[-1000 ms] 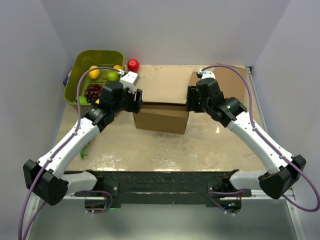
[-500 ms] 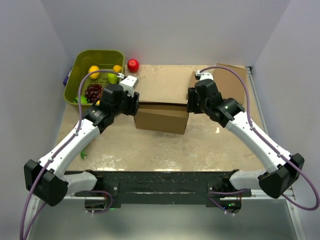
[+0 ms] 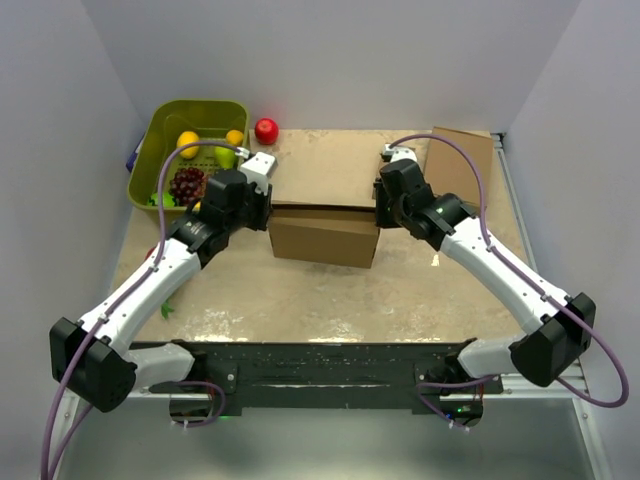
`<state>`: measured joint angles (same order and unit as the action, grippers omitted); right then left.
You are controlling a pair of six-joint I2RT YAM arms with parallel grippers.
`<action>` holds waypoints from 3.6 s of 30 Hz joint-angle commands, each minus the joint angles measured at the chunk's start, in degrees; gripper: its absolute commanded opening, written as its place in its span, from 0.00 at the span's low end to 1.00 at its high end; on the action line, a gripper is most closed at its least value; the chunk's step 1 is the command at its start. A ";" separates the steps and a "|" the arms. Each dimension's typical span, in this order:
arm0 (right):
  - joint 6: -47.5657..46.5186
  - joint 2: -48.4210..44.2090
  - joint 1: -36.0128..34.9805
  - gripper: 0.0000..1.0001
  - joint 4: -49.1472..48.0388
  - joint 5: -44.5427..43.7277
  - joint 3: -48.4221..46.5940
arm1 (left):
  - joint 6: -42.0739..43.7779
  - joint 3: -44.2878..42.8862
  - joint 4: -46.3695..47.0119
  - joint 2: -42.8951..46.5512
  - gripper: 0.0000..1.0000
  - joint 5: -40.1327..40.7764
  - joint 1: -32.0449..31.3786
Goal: Fold the paper box
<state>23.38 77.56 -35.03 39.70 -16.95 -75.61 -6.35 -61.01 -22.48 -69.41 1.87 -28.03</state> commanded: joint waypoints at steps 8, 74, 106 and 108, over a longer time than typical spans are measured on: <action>0.00 -0.21 0.05 0.01 -3.14 -0.90 2.31 | -0.15 3.35 5.34 -0.12 0.00 -0.11 0.35; 2.47 -13.75 -7.43 0.95 4.77 -10.30 10.14 | -3.85 6.61 1.74 9.38 0.89 -7.67 -1.59; 4.92 -4.79 6.11 0.84 -7.88 10.62 5.21 | -15.18 9.42 21.42 3.84 0.88 -11.89 9.66; 5.19 -4.96 6.11 0.81 -8.24 10.53 6.27 | -15.10 9.95 21.60 3.14 0.84 -11.71 9.66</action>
<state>27.49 72.97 -29.39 34.24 -7.84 -70.37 -20.58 -52.03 -5.76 -65.17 -10.15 -18.50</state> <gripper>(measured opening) 0.838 0.876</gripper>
